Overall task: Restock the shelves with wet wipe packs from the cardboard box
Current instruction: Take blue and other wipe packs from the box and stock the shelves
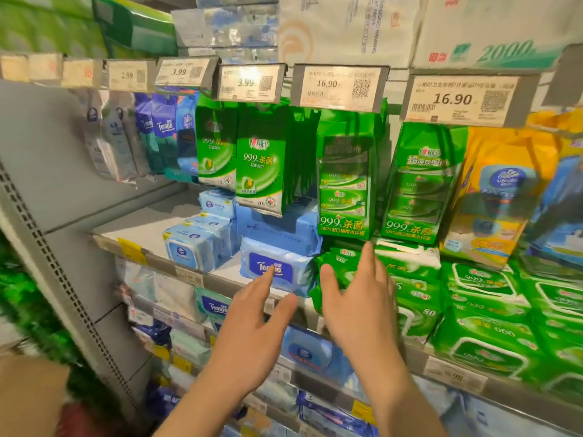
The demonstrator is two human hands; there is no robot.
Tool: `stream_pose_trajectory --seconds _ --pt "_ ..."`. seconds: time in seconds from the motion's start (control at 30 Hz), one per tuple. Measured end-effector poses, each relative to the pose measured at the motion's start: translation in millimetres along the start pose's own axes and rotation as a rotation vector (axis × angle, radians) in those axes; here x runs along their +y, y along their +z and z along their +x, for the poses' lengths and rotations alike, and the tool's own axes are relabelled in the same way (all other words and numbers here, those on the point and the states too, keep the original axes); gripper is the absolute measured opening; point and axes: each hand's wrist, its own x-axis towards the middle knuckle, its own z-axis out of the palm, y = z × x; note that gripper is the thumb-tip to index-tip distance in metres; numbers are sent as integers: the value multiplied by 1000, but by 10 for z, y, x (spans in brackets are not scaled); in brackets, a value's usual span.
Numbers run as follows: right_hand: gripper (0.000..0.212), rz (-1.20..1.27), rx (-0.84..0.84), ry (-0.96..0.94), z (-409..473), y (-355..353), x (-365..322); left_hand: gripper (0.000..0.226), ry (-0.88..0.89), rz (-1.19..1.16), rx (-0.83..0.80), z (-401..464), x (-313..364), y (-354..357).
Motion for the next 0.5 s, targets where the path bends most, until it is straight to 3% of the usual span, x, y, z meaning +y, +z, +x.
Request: stream_pose_trajectory --seconds 0.2,0.5 --pt "76 -54 -58 -157 -345 128 -48 78 -105 170 22 -403 -327 -348" --pt "62 -114 -434 -295 -1084 683 -785 114 -257 366 133 -1098 -1032 -1299"
